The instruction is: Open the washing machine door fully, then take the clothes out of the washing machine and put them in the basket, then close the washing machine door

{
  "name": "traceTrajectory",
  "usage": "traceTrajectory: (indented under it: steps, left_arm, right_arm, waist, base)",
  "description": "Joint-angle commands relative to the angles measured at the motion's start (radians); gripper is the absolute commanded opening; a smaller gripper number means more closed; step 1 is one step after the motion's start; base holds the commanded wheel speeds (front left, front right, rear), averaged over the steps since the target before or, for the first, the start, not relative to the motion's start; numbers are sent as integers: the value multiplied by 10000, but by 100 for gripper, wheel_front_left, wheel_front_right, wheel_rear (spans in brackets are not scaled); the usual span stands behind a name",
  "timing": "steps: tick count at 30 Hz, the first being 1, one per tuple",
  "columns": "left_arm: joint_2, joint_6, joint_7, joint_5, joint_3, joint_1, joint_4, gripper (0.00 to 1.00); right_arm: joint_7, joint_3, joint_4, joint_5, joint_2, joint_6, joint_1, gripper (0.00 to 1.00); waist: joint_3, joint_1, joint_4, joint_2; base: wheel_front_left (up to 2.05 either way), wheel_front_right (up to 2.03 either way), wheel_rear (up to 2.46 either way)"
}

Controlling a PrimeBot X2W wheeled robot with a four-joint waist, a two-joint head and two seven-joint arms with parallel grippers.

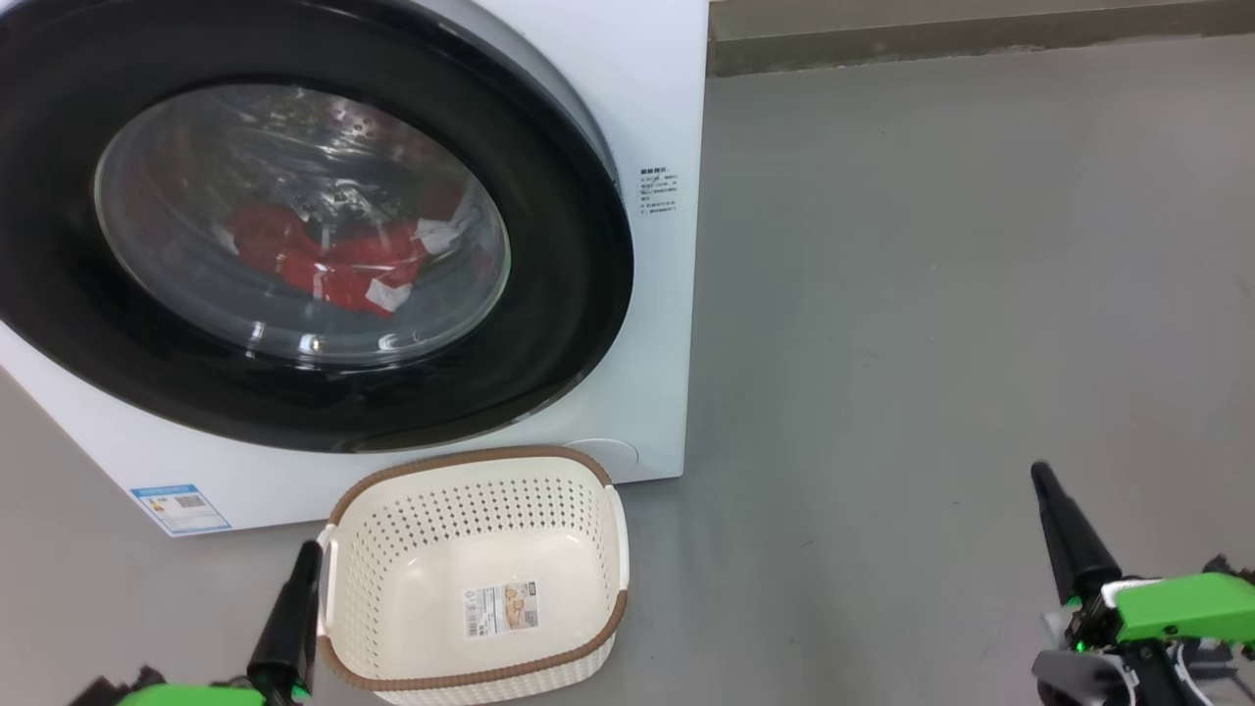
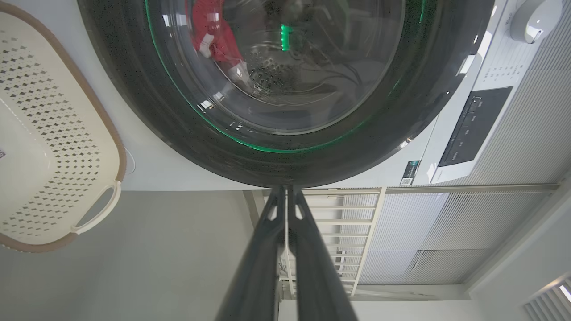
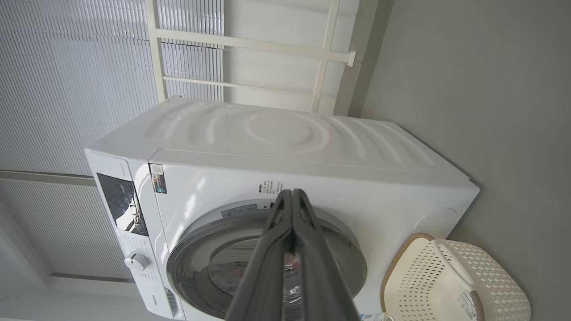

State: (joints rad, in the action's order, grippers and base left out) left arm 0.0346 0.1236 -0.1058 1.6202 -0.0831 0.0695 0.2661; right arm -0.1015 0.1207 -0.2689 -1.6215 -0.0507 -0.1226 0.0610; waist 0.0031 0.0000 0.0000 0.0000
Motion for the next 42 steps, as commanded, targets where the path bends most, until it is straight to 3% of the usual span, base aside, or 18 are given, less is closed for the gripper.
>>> traceTrajectory:
  steps: [1,10,16,42]
  left_arm:
    - [-15,-2,11,1,0,-16,41,100]
    - [-110,0,201,-197,41,-286,184,100]
    - [-85,3,348,-622,36,-359,53,100]
    - [-46,1,1110,-4376,19,-609,-519,100]
  right_arm:
    - [4,-16,-55,11,6,0,-15,100]
    - [177,-182,-297,146,76,1,-275,100]
    - [331,-342,-270,398,-8,-2,-320,100]
    - [1095,-1278,-497,2889,-449,-20,-271,100]
  waist:
    - [0,0,0,0]
    - [-11,22,24,0]
    - [13,1,45,0]
    - [2,0,160,0]
  base:
    - [0,0,0]
    - [0,0,0]
    - [0,0,0]
    - [0,0,0]
